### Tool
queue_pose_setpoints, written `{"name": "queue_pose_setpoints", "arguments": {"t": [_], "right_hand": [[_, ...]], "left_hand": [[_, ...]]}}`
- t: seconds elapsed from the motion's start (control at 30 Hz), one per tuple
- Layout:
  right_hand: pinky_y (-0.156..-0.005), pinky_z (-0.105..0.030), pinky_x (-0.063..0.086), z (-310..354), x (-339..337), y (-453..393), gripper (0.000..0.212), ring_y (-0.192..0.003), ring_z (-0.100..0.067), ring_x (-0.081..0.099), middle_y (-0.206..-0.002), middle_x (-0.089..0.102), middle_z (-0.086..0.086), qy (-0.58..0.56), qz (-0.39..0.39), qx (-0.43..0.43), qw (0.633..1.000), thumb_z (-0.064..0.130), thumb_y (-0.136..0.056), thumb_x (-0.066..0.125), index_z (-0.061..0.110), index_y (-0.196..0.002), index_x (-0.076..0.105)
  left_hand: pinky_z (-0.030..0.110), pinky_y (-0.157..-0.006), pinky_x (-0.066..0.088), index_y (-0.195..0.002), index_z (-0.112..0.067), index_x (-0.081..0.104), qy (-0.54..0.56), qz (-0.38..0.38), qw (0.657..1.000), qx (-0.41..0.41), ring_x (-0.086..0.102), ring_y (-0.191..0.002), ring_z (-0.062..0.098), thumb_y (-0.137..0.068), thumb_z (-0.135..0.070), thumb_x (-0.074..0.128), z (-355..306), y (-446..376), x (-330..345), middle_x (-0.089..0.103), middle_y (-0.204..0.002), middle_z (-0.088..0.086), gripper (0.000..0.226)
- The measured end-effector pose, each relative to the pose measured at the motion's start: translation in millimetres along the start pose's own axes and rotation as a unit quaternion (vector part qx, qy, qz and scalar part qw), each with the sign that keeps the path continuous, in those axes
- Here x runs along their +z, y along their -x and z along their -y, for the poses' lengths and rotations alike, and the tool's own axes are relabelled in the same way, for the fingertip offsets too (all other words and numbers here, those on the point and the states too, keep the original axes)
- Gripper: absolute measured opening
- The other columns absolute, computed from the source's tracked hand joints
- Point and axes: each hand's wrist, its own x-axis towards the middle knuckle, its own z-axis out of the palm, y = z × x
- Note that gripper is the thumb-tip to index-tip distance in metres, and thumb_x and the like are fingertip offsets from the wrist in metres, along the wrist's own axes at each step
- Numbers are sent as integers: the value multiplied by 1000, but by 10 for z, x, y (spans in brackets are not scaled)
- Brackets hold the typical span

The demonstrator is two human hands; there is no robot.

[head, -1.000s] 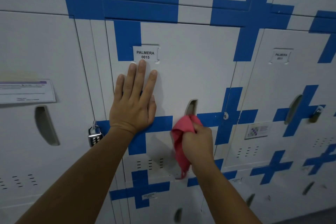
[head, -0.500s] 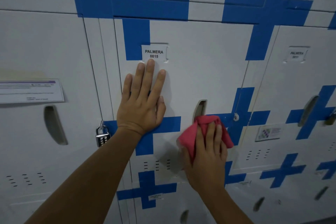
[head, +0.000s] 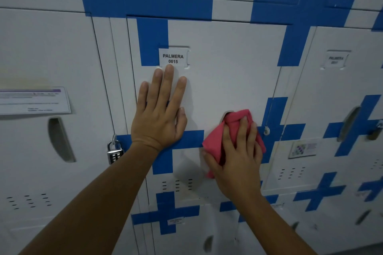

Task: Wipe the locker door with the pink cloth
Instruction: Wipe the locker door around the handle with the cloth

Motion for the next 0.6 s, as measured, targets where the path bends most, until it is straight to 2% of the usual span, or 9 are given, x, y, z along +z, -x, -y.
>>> {"name": "queue_pose_setpoints", "arguments": {"t": [0.1,0.17,0.27,0.33,0.4,0.47,0.53,0.6], "right_hand": [[-112,-59,27,-82,63,180,77,-152,-40,6,-166,11,-14,62,11,-24,998,66,-90,44,19,-151,40],[-110,-58,32,-108,56,208,71,-149,-41,20,-160,27,-17,87,16,-26,996,58,-86,62,18,-143,51],[-99,-53,44,0,-39,98,63,-122,-38,50,-129,54,-16,101,24,5,995,50,-75,78,13,-124,66],[-94,-46,45,106,-110,38,53,-108,-32,52,-114,56,-12,104,26,18,994,48,-79,73,10,-116,68],[-93,-38,41,189,-154,-7,43,-106,-25,47,-112,51,-7,36,47,55,997,43,-87,65,11,-115,65],[-85,-29,42,232,-174,-40,31,-98,-17,43,-106,46,-1,-84,37,123,988,35,-89,61,10,-107,65],[-80,-29,48,226,-157,-55,21,-95,-17,49,-100,44,2,-208,32,192,959,28,-90,62,11,-101,68],[-76,-34,56,213,-133,-85,13,-90,-22,59,-102,53,-4,-307,58,239,919,26,-92,63,16,-96,70]], "left_hand": [[49,-125,0,-160,-11,14,-4,4,1000,-3,-2,-154,32,-98,-35,36,5,1,-6,10,-166,19,70],[49,-125,0,-160,-11,14,-6,7,1000,-6,-3,-153,31,-98,-35,37,1,1,-20,10,-166,19,70],[48,-125,-1,-160,-11,14,-8,15,1000,-6,-4,-153,31,-98,-35,38,-6,-12,-33,11,-166,19,71],[48,-125,-2,-160,-11,14,-9,17,1000,-8,-5,-153,31,-98,-35,37,-3,-12,-36,11,-166,19,71],[48,-125,-2,-160,-11,14,-10,17,1000,-8,-5,-153,30,-98,-35,38,-3,-7,-36,11,-165,20,71],[48,-125,-2,-160,-11,13,-8,17,1000,-9,-6,-153,30,-98,-35,37,-4,-8,-30,10,-166,19,71],[48,-125,-2,-160,-11,13,-6,16,1000,-10,-5,-153,31,-98,-35,37,-8,-8,-30,10,-166,19,71],[48,-125,-1,-160,-11,12,-5,13,1000,-9,-3,-154,32,-98,-35,37,-11,-8,-28,10,-166,20,71]]}}
